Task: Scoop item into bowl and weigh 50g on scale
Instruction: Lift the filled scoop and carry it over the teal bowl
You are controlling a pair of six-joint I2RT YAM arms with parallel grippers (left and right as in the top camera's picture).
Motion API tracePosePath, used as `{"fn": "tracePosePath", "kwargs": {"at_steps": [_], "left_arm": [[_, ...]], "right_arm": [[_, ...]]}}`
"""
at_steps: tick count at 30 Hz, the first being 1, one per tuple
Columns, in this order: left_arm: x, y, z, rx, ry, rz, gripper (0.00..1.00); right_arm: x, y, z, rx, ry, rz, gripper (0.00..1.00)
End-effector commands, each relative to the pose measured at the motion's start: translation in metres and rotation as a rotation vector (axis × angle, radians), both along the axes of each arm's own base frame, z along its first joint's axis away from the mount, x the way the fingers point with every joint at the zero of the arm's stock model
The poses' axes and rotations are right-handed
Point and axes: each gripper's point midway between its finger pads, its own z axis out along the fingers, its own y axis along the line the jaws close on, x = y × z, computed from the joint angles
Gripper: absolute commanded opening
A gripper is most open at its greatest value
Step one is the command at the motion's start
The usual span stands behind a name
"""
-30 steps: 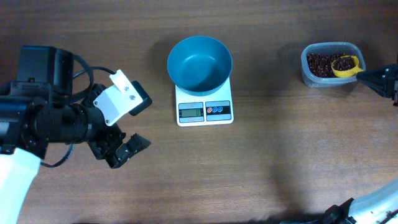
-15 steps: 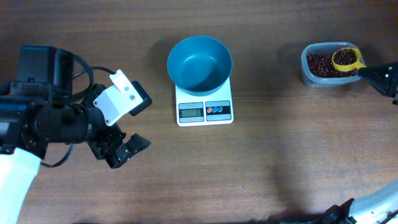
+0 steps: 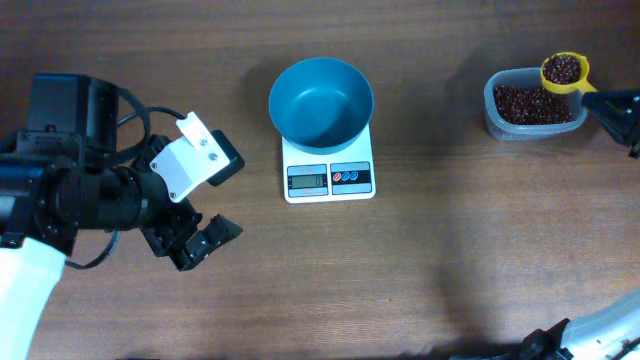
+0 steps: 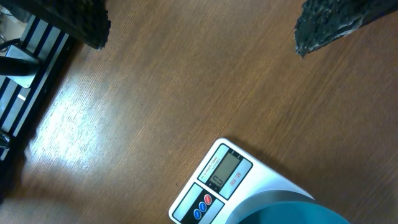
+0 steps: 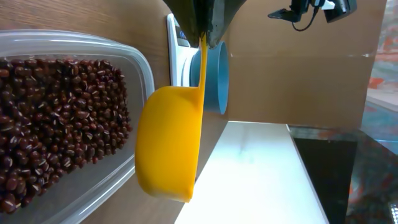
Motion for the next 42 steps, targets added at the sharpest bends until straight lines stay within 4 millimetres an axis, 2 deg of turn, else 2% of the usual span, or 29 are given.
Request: {"fn": "tracePosePath", "kwargs": {"at_steps": [1, 4, 8, 11, 13, 16, 20, 26, 29, 32, 34, 36, 38, 42], "left_arm": [[0.002, -0.002, 0.008, -0.021, -0.020, 0.007, 0.99], [0.002, -0.002, 0.008, -0.021, -0.020, 0.007, 0.99], [0.002, -0.002, 0.008, -0.021, -0.020, 0.007, 0.99], [0.002, -0.002, 0.008, -0.022, -0.020, 0.007, 0.99], [0.002, -0.002, 0.008, -0.021, -0.020, 0.007, 0.98], [0.002, -0.002, 0.008, -0.021, -0.020, 0.007, 0.99], [0.002, -0.002, 0.008, -0.021, -0.020, 0.007, 0.99], [0.002, -0.002, 0.008, -0.021, -0.020, 0.007, 0.99], [0.002, -0.002, 0.008, -0.021, -0.020, 0.007, 0.99], [0.002, -0.002, 0.008, -0.021, -0.020, 0.007, 0.99], [0.002, -0.002, 0.008, -0.021, -0.020, 0.007, 0.99], [0.002, -0.002, 0.008, -0.021, -0.020, 0.007, 0.99], [0.002, -0.002, 0.008, -0.021, -0.020, 0.007, 0.99], [0.002, -0.002, 0.008, -0.022, -0.020, 0.007, 0.99]], "right_arm": [[0.004, -0.002, 0.010, 0.048, -0.063, -0.024, 0.04], [0.009, 0.012, 0.012, 0.057, -0.069, 0.009, 0.04], [0.019, 0.048, 0.015, 0.076, -0.069, 0.097, 0.04], [0.027, 0.094, 0.019, 0.104, -0.070, 0.208, 0.04], [0.028, 0.118, 0.022, 0.125, -0.071, 0.261, 0.04], [0.028, 0.166, 0.024, 0.140, -0.070, 0.378, 0.04], [0.017, 0.233, 0.028, 0.164, -0.070, 0.544, 0.04], [-0.004, 0.300, 0.027, 0.156, -0.094, 0.728, 0.04], [-0.006, 0.318, 0.023, 0.115, -0.179, 0.787, 0.04], [0.002, 0.319, 0.018, 0.061, -0.270, 0.801, 0.04], [0.005, 0.315, -0.007, -0.095, -0.264, 0.833, 0.04], [0.011, 0.312, -0.020, -0.185, -0.290, 0.842, 0.04], [0.023, 0.313, -0.018, -0.219, -0.384, 0.834, 0.04], [0.035, 0.314, -0.015, -0.246, -0.481, 0.823, 0.04]]}}
